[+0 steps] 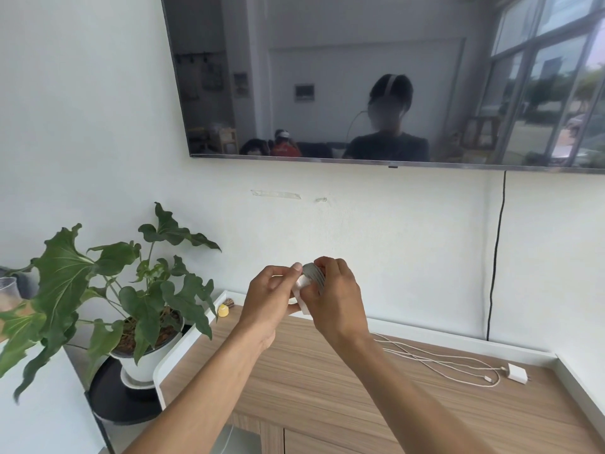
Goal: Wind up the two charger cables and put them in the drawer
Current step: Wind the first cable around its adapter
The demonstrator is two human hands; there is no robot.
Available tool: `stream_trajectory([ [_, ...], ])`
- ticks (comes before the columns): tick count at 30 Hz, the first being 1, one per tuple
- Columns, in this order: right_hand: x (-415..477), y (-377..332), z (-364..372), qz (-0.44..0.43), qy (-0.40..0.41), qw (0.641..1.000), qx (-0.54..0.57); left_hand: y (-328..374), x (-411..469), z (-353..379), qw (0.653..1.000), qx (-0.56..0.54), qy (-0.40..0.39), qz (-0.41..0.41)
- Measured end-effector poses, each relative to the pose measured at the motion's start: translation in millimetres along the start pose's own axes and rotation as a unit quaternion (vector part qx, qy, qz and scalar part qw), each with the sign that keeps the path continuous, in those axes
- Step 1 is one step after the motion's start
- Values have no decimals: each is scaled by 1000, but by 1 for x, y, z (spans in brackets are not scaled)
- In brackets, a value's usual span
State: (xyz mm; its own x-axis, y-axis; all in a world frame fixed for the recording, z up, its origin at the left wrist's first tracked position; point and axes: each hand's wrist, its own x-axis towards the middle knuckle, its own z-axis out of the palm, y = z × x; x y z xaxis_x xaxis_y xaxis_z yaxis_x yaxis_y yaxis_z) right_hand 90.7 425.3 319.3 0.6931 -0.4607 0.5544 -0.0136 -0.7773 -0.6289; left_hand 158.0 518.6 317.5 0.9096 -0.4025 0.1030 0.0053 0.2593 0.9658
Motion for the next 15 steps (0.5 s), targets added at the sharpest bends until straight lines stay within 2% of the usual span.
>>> stream_trajectory([
  [5, -7, 1, 6, -34, -12, 999, 14, -9, 1, -4, 999, 24, 30, 8],
  [11, -4, 4, 1, -47, -28, 995, 84, -5, -2, -12, 997, -58, 37, -29],
  [13, -4, 8, 0, -14, 2, 993, 120, -7, -2, -15, 994, -96, 39, -46],
  [15, -4, 13, 0, 69, -21, 982, 172, -10, -2, -16, 991, -120, 37, -56],
])
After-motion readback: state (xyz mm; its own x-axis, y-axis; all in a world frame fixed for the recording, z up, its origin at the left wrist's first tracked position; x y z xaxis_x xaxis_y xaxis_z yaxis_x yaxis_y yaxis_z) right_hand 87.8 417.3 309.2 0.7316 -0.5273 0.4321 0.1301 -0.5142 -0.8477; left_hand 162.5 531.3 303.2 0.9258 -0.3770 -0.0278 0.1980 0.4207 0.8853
